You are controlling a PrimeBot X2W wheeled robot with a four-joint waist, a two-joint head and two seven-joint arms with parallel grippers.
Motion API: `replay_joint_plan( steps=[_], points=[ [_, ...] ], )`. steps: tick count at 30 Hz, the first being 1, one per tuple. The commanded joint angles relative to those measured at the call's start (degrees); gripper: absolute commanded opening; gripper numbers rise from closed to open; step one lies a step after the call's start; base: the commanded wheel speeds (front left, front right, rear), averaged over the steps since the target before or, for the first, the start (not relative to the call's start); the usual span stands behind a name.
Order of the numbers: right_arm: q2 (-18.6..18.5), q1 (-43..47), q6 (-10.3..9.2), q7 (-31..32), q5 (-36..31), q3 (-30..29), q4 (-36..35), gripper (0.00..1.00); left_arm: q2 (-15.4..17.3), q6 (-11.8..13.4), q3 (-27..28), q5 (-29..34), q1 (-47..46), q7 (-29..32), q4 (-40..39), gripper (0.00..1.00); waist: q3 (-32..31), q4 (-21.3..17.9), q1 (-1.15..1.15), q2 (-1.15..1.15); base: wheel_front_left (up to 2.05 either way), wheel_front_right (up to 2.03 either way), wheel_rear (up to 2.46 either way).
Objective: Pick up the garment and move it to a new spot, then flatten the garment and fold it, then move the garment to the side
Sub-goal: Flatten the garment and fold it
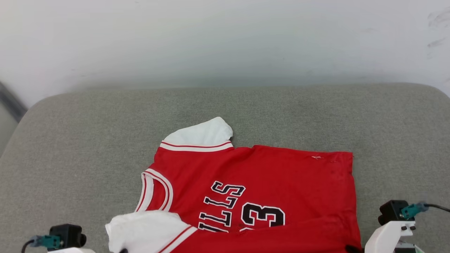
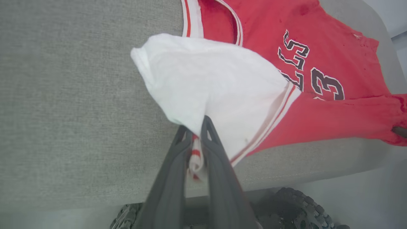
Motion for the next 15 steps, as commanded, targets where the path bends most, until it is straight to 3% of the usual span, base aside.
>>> replay_joint_plan(
  steps=[1,5,6,7,8,9,10,15],
  points=[
    [0.2,1.1,-0.03,-0.5,-0.3,-0.1,0.3,0.00,-0.8,-0.6,-0.2,-0.3,0.5,-0.6,0.8,0.00,-0.2,0.0,0.01,0.00,0.00,0.00,0.00],
    [-0.1,1.5,-0.03,-3.2,-0.7,0.0,2.4,0.00,-3.5,-3.1,-1.1,-0.5,-1.5,-1.7,4.0,0.01,-0.1,0.2,0.01,0.00,0.00,0.00,0.00],
    [0.0,1.3,-0.03,-4.4,-0.4,0.0,2.8,0.33,-4.2,-3.8,-1.4,-0.8,-2.1,-1.8,5.0,0.09,0.0,0.3,0.01,0.00,0.00,0.00,0.00],
    [-0.1,1.1,-0.03,-5.2,-0.4,0.1,3.6,1.00,-4.8,-4.5,-1.8,-0.8,-2.7,-1.6,6.2,0.30,0.0,0.3,0.01,0.00,0.00,0.00,0.00],
    [-0.4,1.1,-0.03,-6.0,-0.4,0.6,4.0,1.00,-5.3,-5.0,-2.0,-0.5,-3.5,-1.9,7.3,0.72,0.1,0.2,0.01,0.00,0.00,0.00,0.00],
    [-0.4,1.1,-0.03,-6.0,-0.4,0.6,4.0,1.00,-5.3,-5.0,-2.0,-0.5,-3.5,-1.9,7.3,0.72,0.1,0.2,0.01,0.00,0.00,0.00,0.00],
    [-0.5,0.8,-0.03,-7.3,-0.3,0.9,4.1,1.00,-5.9,-5.3,-1.9,-0.3,-4.3,-2.3,8.4,1.00,0.1,0.1,0.01,0.00,0.00,0.00,0.00],
    [-1.6,0.1,-0.03,-15.3,0.1,3.2,3.2,1.00,-6.8,-7.0,-1.9,1.0,-7.2,-4.0,11.8,1.00,0.4,-0.8,0.01,0.00,0.00,0.00,0.00]
  ],
)
